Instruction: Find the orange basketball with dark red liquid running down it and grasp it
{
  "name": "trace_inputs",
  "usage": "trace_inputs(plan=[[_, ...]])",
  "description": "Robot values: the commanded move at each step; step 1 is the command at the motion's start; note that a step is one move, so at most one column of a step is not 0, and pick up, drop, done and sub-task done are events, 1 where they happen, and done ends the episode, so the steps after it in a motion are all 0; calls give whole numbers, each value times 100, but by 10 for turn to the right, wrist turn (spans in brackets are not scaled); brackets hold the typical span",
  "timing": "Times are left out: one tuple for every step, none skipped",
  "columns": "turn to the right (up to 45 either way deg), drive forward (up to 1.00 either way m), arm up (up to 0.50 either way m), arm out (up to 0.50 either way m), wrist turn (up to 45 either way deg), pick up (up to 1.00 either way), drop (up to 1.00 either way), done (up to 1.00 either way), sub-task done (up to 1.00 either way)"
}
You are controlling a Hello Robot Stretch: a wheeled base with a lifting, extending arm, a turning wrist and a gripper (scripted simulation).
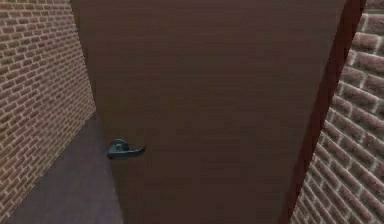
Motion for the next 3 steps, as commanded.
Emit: trace_inputs(plan=[[-450, 0, 0, 0, 0, 0, 0, 0, 0], [0, 55, 0, 0, 0, 0, 0, 0, 0], [-30, 0, 0, 0, 0, 0, 0, 0, 0]])
